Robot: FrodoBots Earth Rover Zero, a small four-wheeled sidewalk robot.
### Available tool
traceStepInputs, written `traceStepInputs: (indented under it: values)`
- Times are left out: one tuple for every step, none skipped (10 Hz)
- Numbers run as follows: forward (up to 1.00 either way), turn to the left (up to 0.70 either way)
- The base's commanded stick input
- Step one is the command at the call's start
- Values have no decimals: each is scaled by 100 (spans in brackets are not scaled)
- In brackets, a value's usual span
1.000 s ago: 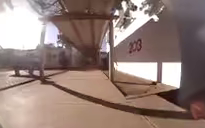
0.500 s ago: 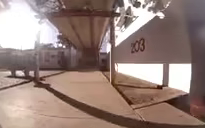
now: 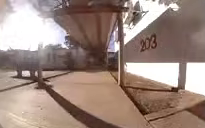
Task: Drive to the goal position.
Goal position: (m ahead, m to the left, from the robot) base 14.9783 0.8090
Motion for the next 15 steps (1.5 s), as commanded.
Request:
traceStepInputs:
  values:
    - [70, 0]
    - [70, 0]
    - [70, 0]
    - [70, 0]
    - [70, 0]
    - [70, 0]
    - [70, 0]
    - [70, 0]
    - [70, 0]
    - [70, 0]
    - [70, 0]
    - [70, 0]
    - [70, 0]
    - [70, 0]
    - [70, 0]
